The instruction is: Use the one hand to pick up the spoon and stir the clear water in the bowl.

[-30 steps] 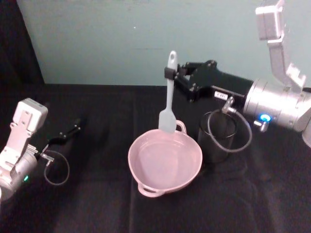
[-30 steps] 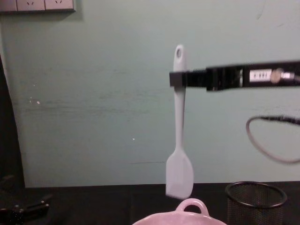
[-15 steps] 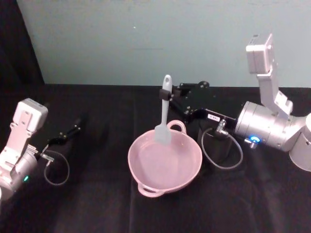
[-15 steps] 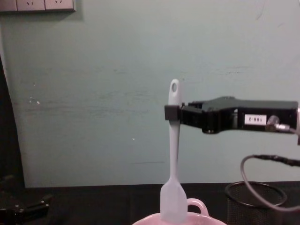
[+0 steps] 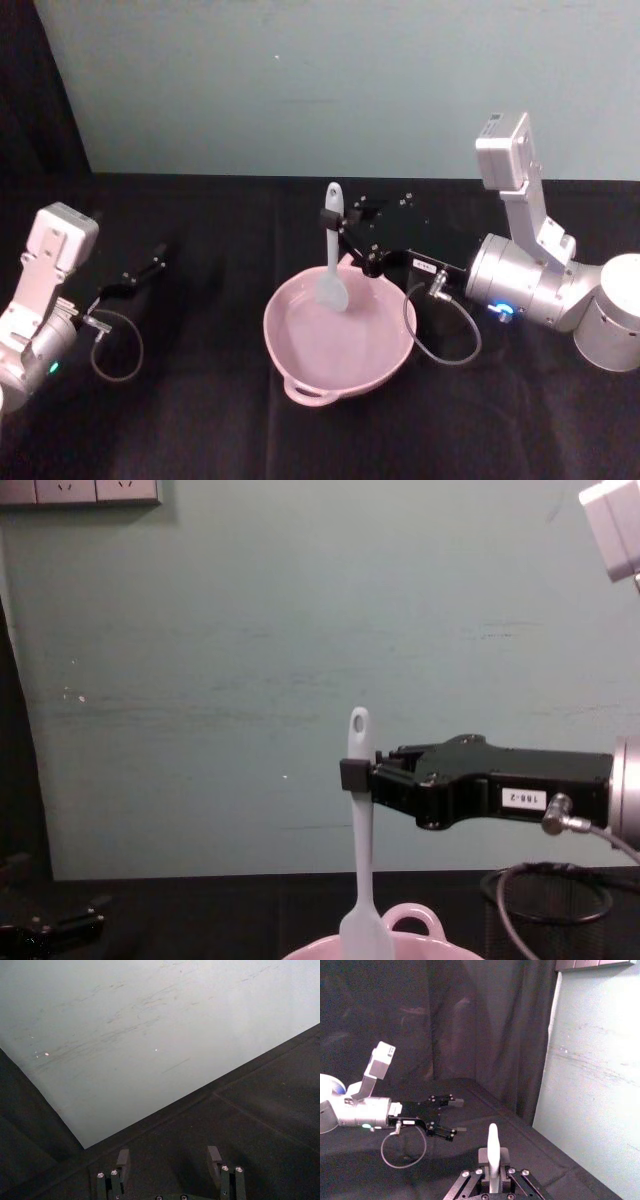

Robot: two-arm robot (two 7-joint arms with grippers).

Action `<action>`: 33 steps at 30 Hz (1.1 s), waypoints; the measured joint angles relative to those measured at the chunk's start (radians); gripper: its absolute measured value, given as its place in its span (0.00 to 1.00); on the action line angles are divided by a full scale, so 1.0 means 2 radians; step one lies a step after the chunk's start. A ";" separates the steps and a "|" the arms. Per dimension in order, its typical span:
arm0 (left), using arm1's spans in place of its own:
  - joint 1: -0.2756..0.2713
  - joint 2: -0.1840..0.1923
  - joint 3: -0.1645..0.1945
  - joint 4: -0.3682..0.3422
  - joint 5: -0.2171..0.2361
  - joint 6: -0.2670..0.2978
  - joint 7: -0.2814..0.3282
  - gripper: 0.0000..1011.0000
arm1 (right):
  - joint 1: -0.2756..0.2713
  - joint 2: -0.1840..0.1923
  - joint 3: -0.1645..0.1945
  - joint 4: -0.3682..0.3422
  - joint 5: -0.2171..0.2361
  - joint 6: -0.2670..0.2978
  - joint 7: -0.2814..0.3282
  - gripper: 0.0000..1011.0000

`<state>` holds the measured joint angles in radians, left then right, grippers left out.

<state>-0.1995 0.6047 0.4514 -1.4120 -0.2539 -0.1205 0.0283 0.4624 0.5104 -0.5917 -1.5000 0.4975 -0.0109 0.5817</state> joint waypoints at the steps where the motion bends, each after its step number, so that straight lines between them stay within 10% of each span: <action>1: 0.000 0.000 0.000 0.000 0.000 0.000 0.000 0.99 | -0.001 -0.002 0.000 0.003 -0.002 -0.002 0.000 0.12; 33: 0.000 0.000 0.000 0.000 0.000 0.000 0.000 0.99 | -0.011 -0.019 0.010 0.023 -0.017 -0.014 0.011 0.12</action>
<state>-0.1995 0.6047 0.4514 -1.4120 -0.2539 -0.1205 0.0283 0.4409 0.4725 -0.5722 -1.4536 0.4626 -0.0394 0.6040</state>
